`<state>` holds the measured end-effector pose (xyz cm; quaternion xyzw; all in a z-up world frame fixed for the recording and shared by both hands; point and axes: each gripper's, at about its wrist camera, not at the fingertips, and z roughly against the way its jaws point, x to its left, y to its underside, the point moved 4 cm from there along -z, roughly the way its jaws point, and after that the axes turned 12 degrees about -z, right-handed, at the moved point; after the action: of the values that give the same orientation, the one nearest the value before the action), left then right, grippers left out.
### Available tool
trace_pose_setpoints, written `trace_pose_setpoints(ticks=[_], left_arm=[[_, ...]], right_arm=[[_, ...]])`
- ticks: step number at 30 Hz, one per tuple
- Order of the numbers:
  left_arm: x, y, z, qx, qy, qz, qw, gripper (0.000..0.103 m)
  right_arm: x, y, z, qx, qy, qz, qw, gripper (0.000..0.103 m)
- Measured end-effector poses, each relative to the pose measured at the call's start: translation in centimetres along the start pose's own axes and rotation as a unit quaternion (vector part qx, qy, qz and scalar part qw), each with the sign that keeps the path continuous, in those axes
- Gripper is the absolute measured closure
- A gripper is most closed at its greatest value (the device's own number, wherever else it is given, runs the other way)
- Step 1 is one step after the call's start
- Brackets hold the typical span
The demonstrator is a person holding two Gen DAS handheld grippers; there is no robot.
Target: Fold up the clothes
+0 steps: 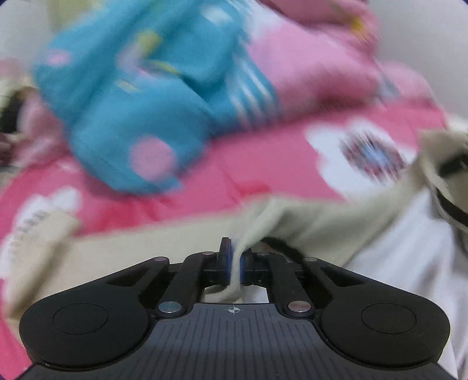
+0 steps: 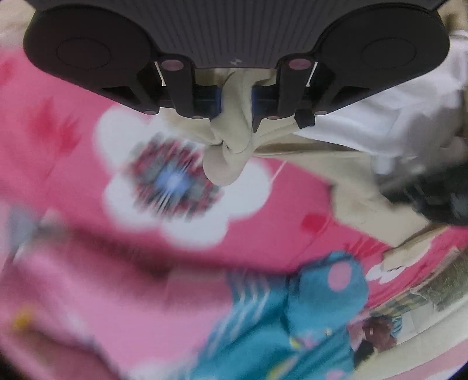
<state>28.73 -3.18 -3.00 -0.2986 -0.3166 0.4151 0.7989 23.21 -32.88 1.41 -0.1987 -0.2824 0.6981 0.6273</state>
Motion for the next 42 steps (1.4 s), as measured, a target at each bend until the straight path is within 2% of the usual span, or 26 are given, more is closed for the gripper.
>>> trace_pose_setpoints(ticks=[3, 5, 7, 11, 12, 14, 16, 18, 20, 22, 24, 26, 27, 28, 30, 31, 35, 37, 40, 42], left_arm=[[3.5, -1.9, 1.9, -0.050, -0.041, 0.048, 0.9968, 0.098], [5.1, -3.5, 2.9, -0.080, -0.074, 0.065, 0.9919, 0.098], [6.5, -4.7, 3.3, -0.101, -0.103, 0.078, 0.9865, 0.098], [8.9, -7.2, 3.0, -0.130, -0.143, 0.101, 0.9760, 0.098], [9.4, -7.8, 2.8, -0.137, -0.153, 0.105, 0.9731, 0.098], [9.2, -8.2, 1.5, -0.129, -0.161, 0.101, 0.9733, 0.098], [8.7, -8.4, -0.1, -0.115, -0.166, 0.092, 0.9750, 0.098], [8.2, -7.3, -2.8, -0.080, -0.167, 0.091, 0.9785, 0.097], [7.8, -5.8, -5.3, -0.040, -0.162, 0.083, 0.9825, 0.095], [7.2, -4.2, -7.6, 0.004, -0.148, 0.074, 0.9862, 0.088], [6.9, -3.1, -8.4, 0.028, -0.127, 0.074, 0.9887, 0.085], [6.8, -2.4, -8.4, 0.039, -0.109, 0.081, 0.9900, 0.077], [7.0, -2.3, -7.9, 0.034, -0.103, 0.088, 0.9902, 0.067], [7.2, -2.4, -7.2, 0.028, -0.101, 0.095, 0.9900, 0.056], [7.7, -2.8, -5.4, 0.013, -0.104, 0.107, 0.9888, 0.042], [7.9, -2.9, -4.5, 0.006, -0.107, 0.110, 0.9882, 0.035], [8.3, -3.0, -0.2, -0.017, -0.116, 0.116, 0.9863, 0.031], [7.9, -2.5, 2.2, -0.021, -0.107, 0.122, 0.9866, 0.031], [6.3, -0.8, 5.8, -0.028, -0.064, 0.127, 0.9894, 0.029], [4.2, 1.5, 8.4, -0.025, -0.021, 0.135, 0.9903, 0.029]], right_arm=[[1.1, -3.0, 1.7, -0.075, 0.021, 0.044, 0.996, 0.086], [2.8, -5.4, 2.3, -0.119, 0.035, 0.087, 0.988, 0.086], [4.9, -8.0, 2.3, -0.162, 0.057, 0.134, 0.976, 0.086], [8.1, -13.8, 1.6, -0.245, 0.102, 0.204, 0.942, 0.086], [8.6, -15.1, 1.0, -0.258, 0.114, 0.211, 0.936, 0.086], [9.2, -17.1, -0.9, -0.271, 0.137, 0.219, 0.927, 0.086], [9.2, -18.0, -4.0, -0.260, 0.151, 0.215, 0.929, 0.085], [8.8, -17.8, -8.0, -0.230, 0.154, 0.200, 0.940, 0.082], [8.1, -16.5, -11.8, -0.196, 0.160, 0.186, 0.949, 0.075], [7.2, -14.9, -14.8, -0.162, 0.173, 0.172, 0.956, 0.063], [6.3, -13.9, -16.0, -0.136, 0.175, 0.163, 0.961, 0.061], [5.5, -13.7, -15.0, -0.126, 0.164, 0.153, 0.966, 0.060], [5.1, -13.6, -14.6, -0.122, 0.158, 0.148, 0.969, 0.059], [4.7, -13.8, -13.5, -0.122, 0.153, 0.138, 0.971, 0.044], [3.6, -14.2, -10.3, -0.135, 0.143, 0.110, 0.974, 0.026], [3.0, -14.4, -8.4, -0.144, 0.133, 0.092, 0.976, 0.021], [0.4, -13.7, -0.6, -0.153, 0.071, -0.009, 0.986, 0.015], [-0.2, -11.8, 2.5, -0.140, 0.038, -0.057, 0.988, 0.015], [-0.5, -7.5, 6.1, -0.101, -0.021, -0.137, 0.985, 0.014], [-0.5, -3.2, 7.9, -0.069, -0.070, -0.197, 0.975, 0.014]])
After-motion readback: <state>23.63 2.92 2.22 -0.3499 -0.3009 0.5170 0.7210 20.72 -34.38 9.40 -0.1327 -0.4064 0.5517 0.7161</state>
